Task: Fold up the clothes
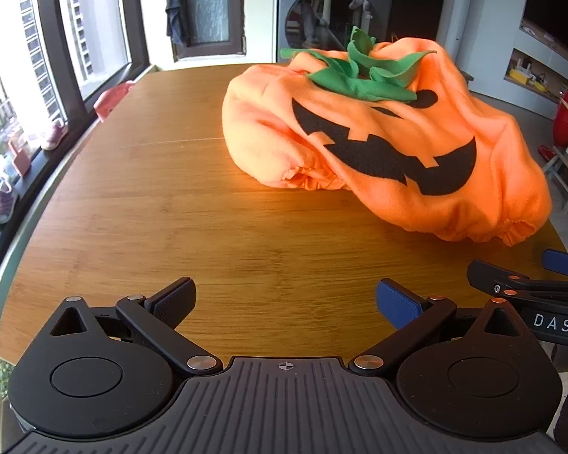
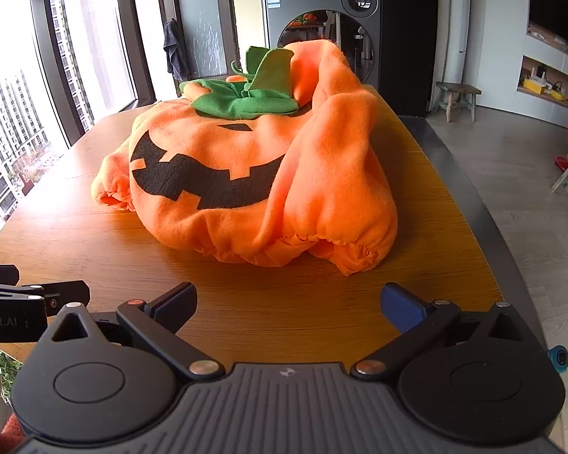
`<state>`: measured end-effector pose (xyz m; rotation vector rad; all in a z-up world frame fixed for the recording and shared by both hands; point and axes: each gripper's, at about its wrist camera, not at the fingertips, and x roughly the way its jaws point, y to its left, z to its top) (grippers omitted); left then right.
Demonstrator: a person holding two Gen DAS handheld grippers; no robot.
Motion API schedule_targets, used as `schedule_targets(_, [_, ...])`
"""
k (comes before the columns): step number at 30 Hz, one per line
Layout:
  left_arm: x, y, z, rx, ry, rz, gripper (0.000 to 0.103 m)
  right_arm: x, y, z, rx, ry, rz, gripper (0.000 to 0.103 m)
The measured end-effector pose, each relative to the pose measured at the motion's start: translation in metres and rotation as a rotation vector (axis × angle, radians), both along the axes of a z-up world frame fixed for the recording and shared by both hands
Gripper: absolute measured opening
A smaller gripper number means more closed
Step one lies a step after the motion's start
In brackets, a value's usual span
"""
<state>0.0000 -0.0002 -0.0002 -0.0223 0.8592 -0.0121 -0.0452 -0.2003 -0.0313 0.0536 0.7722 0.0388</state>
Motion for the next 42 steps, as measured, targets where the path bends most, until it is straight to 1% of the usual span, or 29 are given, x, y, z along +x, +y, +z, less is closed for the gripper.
schedule_targets(5, [-0.001, -0.002, -0.001, 0.002, 0.011, -0.011, 0.103, 0.000, -0.002, -0.003, 0.005, 0.001, -0.002, 0.103])
schedule_targets(8, [0.005, 0.001, -0.003, -0.007, 0.039, -0.012, 0.103, 0.003, -0.003, -0.003, 0.004, 0.005, 0.000, 0.103])
schedule_targets(11, [0.009, 0.001, -0.003, 0.001, 0.050, -0.014, 0.103, 0.002, 0.000, -0.001, -0.001, 0.005, -0.002, 0.103])
schedule_targets(26, [0.008, 0.001, -0.009, -0.021, 0.067, -0.027, 0.103, 0.009, 0.002, -0.005, 0.026, 0.030, 0.004, 0.103])
schedule_targets(29, [0.009, 0.000, -0.010, -0.021, 0.071, -0.029, 0.103, 0.006, -0.004, -0.007, 0.033, 0.031, 0.008, 0.103])
schedule_targets(42, [0.010, 0.000, -0.013, -0.027, 0.093, -0.037, 0.103, 0.006, -0.006, -0.011, 0.047, 0.046, 0.006, 0.103])
